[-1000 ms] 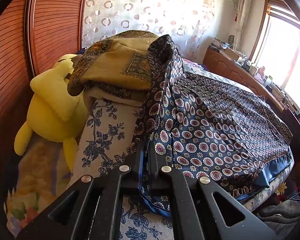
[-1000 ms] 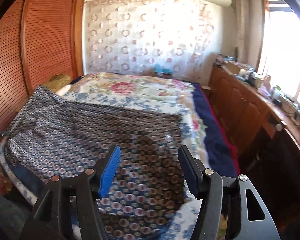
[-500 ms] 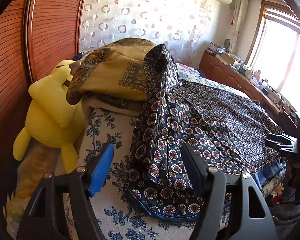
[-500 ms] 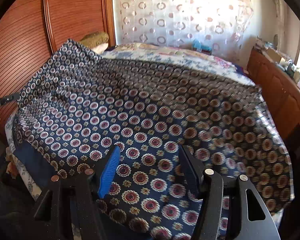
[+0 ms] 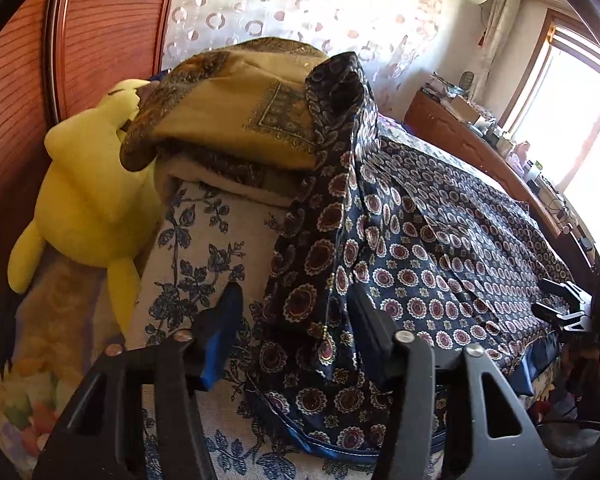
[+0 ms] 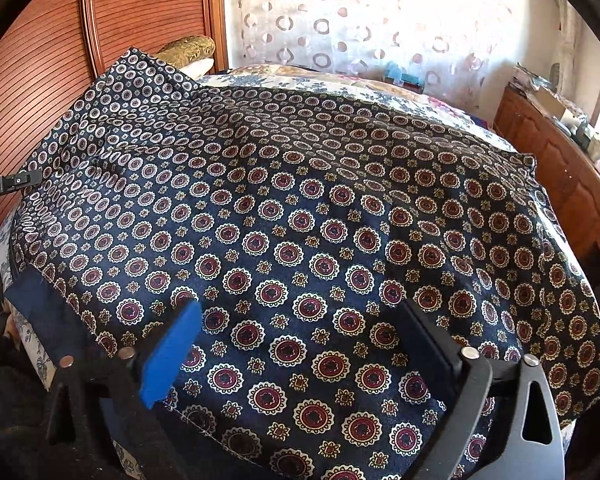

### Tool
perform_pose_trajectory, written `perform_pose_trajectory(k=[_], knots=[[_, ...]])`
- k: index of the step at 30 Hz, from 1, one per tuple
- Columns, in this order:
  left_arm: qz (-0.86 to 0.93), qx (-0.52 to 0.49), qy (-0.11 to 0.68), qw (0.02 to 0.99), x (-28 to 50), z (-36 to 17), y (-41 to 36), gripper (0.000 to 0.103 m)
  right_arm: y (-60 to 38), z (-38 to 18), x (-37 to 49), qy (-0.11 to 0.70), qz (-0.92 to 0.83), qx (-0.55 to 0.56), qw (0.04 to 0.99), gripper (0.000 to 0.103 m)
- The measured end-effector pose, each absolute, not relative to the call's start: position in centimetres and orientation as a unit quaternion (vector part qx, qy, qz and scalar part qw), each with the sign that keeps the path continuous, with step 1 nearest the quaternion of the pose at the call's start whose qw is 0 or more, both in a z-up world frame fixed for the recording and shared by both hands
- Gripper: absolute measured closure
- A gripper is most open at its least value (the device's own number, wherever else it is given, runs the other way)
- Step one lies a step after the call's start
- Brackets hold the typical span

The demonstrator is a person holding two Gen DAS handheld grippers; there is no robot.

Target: Fold small clothes

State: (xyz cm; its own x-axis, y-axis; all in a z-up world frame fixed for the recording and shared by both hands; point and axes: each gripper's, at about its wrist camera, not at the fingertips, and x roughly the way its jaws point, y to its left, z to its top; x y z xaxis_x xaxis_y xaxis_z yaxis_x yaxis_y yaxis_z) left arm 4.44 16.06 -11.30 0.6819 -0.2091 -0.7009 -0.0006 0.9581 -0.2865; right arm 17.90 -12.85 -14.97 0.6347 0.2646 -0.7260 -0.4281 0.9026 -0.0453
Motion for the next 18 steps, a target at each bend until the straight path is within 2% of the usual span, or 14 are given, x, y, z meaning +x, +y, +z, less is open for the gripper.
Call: perform_pose_trajectory(k=[4, 5, 9, 18], knots=[[-0.06, -0.136, 0.393, 0.908, 4.4, -11.3, 16.2, 0.055, -13.1, -14.9, 17.6, 0.382, 0.195, -0.109, 0.897, 0.002], [-0.062, -0.134, 0.393, 0.908, 4.4, -11.3, 16.1, 0.06, -13.1, -14.9, 17.5, 0.381, 0.196, -0.109, 0.897, 0.002], [-0.09, -0.134, 0.395, 0.904, 4.3, -11.5, 15.4, 0.097, -13.1, -15.0, 17.6, 0.381, 0.196, -0.108, 0.897, 0.001], [-0.164, -0.103, 0.334, 0.922, 3.7, -6.0, 11.2, 0.099, -13.5, -14.9, 17.5, 0.383, 0.191, -0.103, 0.898, 0.001]])
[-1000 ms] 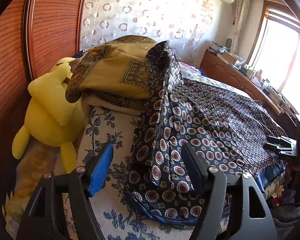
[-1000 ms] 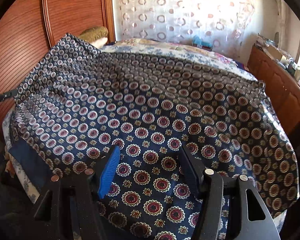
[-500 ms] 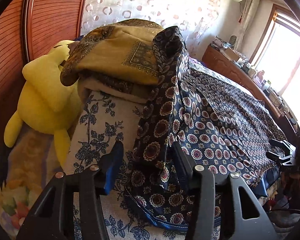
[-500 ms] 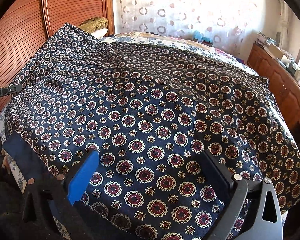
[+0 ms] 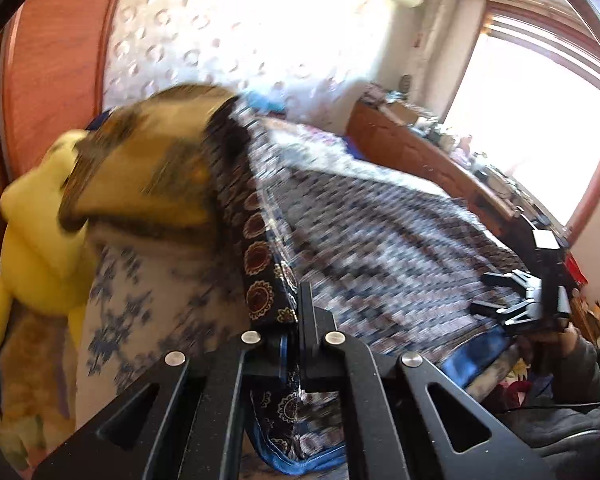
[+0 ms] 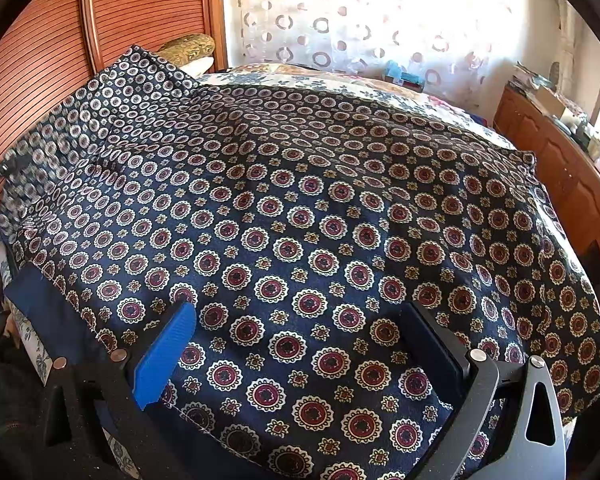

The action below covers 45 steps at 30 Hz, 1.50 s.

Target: Fold small clothes

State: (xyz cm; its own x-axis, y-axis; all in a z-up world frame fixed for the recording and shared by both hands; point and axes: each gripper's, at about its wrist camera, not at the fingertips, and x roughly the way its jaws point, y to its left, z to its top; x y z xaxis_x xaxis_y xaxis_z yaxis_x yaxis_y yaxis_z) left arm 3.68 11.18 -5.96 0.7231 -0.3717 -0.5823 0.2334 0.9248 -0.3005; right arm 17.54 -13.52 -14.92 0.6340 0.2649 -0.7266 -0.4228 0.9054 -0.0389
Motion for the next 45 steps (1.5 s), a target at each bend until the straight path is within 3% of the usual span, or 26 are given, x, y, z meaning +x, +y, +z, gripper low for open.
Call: perform_pose_trajectory(k=[5, 8, 15, 28, 35, 36, 39, 42, 45], knots=[[-0.201, -0.083, 0.31, 0.925, 5.6, -3.0, 8.3, 0.099, -14.8, -14.3, 17.1, 0.371, 0.199, -0.084, 0.903, 0.004], [-0.233, -0.06, 0.303, 0.922, 7.3, -1.1, 5.6, 0.099, -16.3, -13.6, 16.6, 0.359, 0.189, -0.079, 0.911, 0.02], [-0.294, -0.01, 0.29, 0.911, 10.6, 2.2, -2.0, 0.099, -21.3, -12.1, 14.7, 0.333, 0.158, -0.048, 0.928, 0.03], [-0.395, 0.024, 0.283, 0.874, 11.9, 5.0, -13.5, 0.099, -28.6, -11.9, 10.9, 0.315, 0.132, 0.011, 0.94, 0.03], [-0.416, 0.07, 0.306, 0.853, 11.8, 3.8, -18.6, 0.099, -30.9, -12.2, 9.5, 0.312, 0.115, 0.023, 0.943, 0.03], [-0.416, 0.08, 0.309, 0.851, 11.6, 3.5, -18.9, 0.096, -31.0, -12.2, 9.7, 0.313, 0.113, 0.024, 0.943, 0.03], [-0.427, 0.066, 0.313, 0.846, 11.4, 3.2, -18.6, 0.059, -31.4, -12.2, 9.8, 0.315, 0.108, 0.027, 0.942, 0.03], [-0.406, 0.063, 0.317, 0.855, 11.6, 3.0, -17.5, 0.049, -31.4, -12.2, 10.4, 0.315, 0.103, 0.027, 0.943, 0.03], [-0.384, 0.057, 0.316, 0.866, 11.6, 2.6, -15.8, 0.048, -31.1, -12.0, 10.7, 0.312, 0.101, 0.027, 0.944, 0.03]])
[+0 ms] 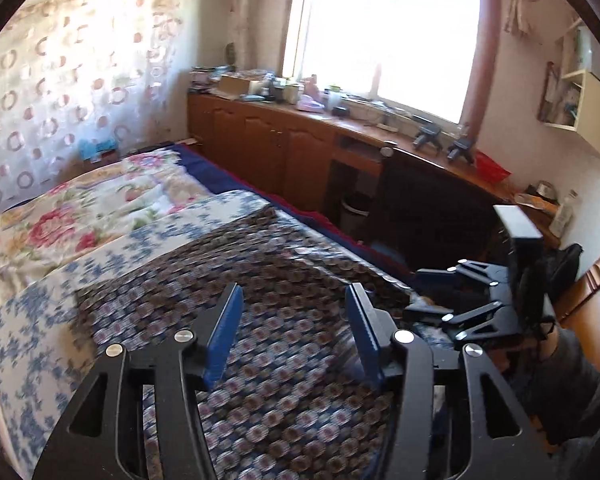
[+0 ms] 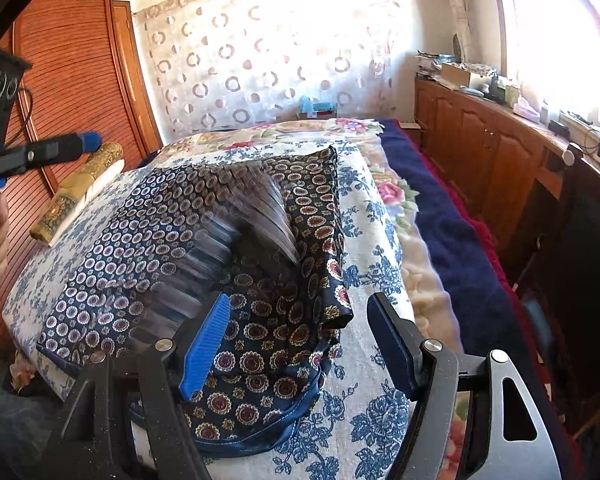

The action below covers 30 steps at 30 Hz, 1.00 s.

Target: Fold small clothes

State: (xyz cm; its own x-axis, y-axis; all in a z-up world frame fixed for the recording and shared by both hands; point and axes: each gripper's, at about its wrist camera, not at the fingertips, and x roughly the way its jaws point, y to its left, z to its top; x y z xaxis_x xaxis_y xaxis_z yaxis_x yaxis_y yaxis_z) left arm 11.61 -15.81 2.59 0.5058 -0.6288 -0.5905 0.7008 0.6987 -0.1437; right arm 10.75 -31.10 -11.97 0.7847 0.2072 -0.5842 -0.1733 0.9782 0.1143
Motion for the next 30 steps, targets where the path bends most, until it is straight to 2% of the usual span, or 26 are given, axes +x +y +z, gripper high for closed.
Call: perform_pose_trajectory(k=[8, 10, 15, 30], knots=[[-0.32, 0.042, 0.32, 0.891, 10.7, 0.4, -10.8, 0.048, -29.5, -11.6, 12.8, 0.305, 0.113, 0.003, 0.946, 0.03], [-0.309, 0.037, 0.324, 0.893, 10.8, -0.2, -9.7, 0.048, -29.0, -11.5, 13.4, 0.306, 0.122, -0.007, 0.944, 0.039], [-0.288, 0.023, 0.328, 0.9, 11.3, -1.0, -8.0, 0.048, -27.5, -11.1, 16.9, 0.317, 0.147, -0.027, 0.937, 0.05], [-0.229, 0.006, 0.279, 0.933, 12.1, -3.0, -6.4, 0.048, -25.8, -10.6, 31.2, 0.378, 0.164, 0.013, 0.911, 0.05]])
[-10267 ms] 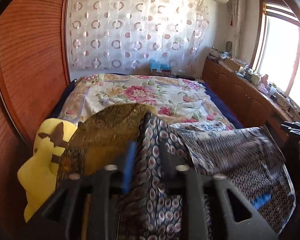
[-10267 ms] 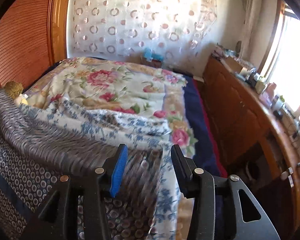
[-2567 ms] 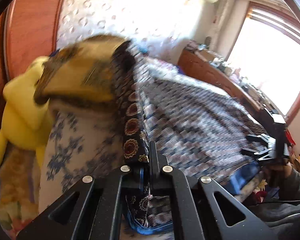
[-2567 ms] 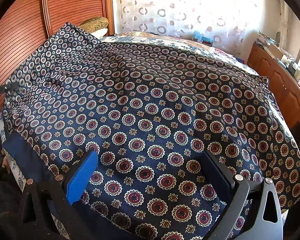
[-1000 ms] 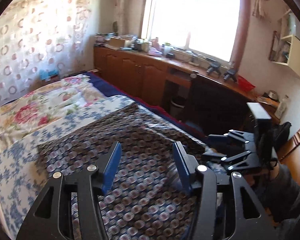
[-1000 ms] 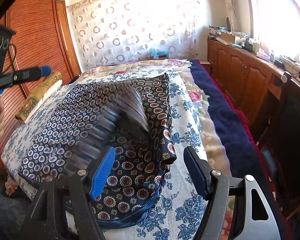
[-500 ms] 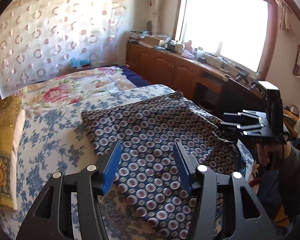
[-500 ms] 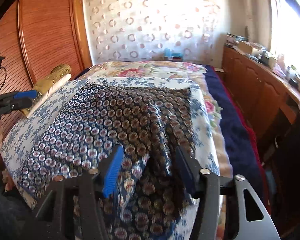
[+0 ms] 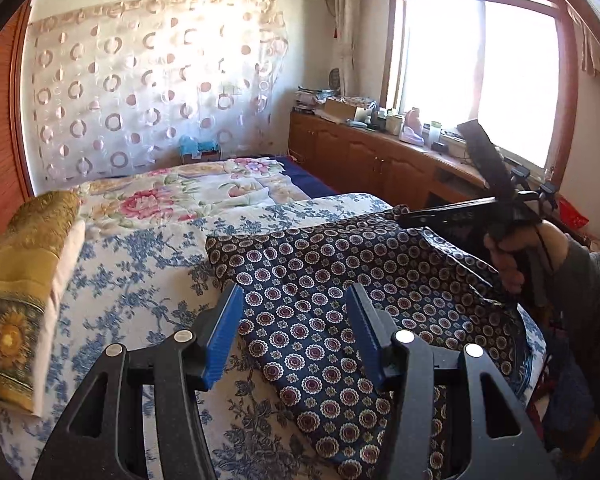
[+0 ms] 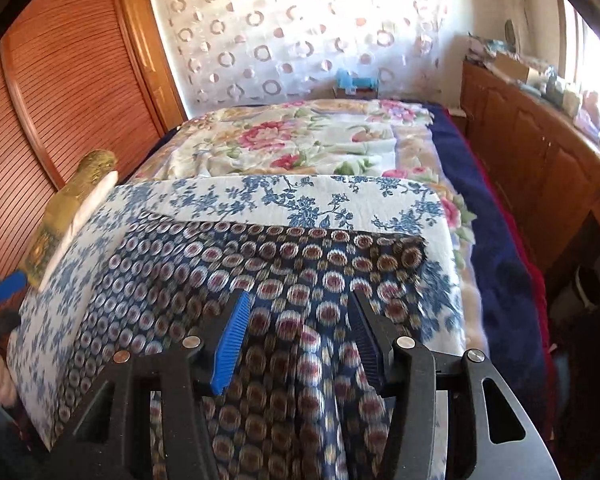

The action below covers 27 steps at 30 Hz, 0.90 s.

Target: Fold small clothes

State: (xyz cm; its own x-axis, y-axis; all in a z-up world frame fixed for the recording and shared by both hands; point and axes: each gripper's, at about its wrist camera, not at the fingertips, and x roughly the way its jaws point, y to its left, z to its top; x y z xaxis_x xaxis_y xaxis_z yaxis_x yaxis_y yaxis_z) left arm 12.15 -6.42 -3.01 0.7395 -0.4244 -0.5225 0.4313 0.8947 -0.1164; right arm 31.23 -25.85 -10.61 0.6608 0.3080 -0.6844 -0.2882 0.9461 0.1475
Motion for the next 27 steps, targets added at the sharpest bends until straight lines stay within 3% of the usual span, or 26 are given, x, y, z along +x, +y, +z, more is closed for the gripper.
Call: perform_pose_trajectory(k=[8, 10, 13, 20, 27], knots=[[-0.226, -0.018, 0.292, 0.929, 12.8, -4.1, -5.3, 0.048, -25.0, -12.7, 35.8, 0.436, 0.194, 0.063, 0.877, 0.052], [-0.219, -0.024, 0.29, 0.931, 12.6, -4.0, -4.4, 0.048, -24.7, -12.4, 36.2, 0.436, 0.205, 0.062, 0.874, 0.086], [-0.206, -0.029, 0.287, 0.935, 12.3, -3.5, -3.2, 0.048, -23.6, -11.0, 35.1, 0.406, 0.212, 0.041, 0.888, 0.096], [-0.189, -0.039, 0.265, 0.945, 11.1, -2.0, -0.8, 0.048, -18.9, -8.7, 29.1, 0.321, 0.258, -0.059, 0.909, 0.096], [-0.187, -0.038, 0.263, 0.946, 10.8, -2.2, -0.3, 0.048, -16.3, -12.2, 24.5, 0.344, 0.317, -0.083, 0.88, 0.096]])
